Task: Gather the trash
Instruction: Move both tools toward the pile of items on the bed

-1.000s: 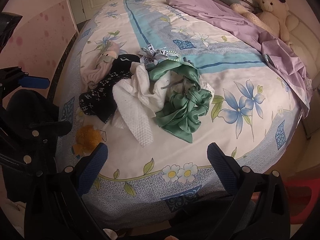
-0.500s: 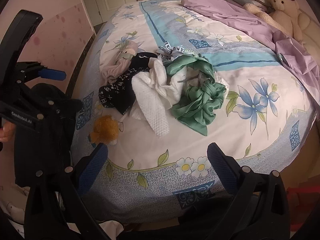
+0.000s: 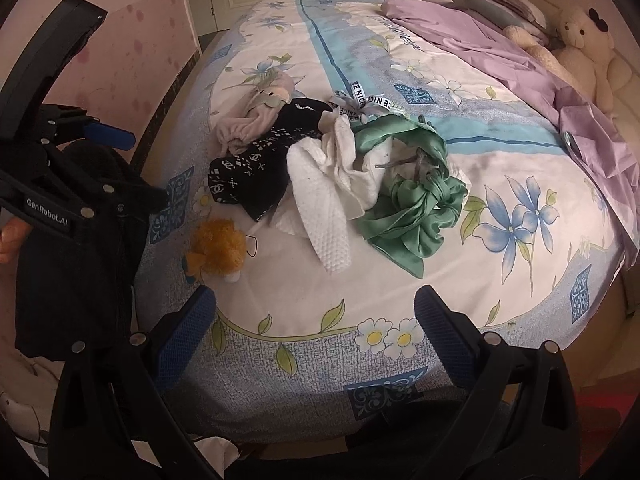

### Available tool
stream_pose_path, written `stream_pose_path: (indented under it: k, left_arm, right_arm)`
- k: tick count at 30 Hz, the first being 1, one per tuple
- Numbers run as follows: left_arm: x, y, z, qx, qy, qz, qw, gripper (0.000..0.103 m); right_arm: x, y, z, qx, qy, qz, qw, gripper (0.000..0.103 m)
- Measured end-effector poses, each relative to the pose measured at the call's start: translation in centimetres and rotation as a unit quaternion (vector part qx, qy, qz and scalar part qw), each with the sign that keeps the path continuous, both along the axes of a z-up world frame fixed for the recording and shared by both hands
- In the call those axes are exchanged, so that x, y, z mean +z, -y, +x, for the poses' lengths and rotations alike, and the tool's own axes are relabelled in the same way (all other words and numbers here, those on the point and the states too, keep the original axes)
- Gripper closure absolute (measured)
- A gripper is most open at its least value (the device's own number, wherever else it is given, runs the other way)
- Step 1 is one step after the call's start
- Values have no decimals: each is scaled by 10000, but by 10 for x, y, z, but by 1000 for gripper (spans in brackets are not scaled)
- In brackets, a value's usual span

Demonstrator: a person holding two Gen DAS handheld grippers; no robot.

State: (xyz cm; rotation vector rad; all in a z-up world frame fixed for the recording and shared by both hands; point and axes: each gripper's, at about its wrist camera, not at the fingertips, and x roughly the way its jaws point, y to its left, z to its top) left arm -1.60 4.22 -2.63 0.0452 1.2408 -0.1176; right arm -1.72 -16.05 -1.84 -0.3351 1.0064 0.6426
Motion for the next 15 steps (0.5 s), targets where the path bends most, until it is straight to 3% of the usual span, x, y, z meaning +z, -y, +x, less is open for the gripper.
stream_pose_path:
  k: [7,15]
  left_arm:
    - [-13,18,-7,-279,-89,-28,9996,4]
    - [-28,32,-5,-528,-116,-9,9985,4]
  right_arm:
    - [8,1,7,18,162,18,9999,6]
    - [6,0,22,37,-97,123,9999,7]
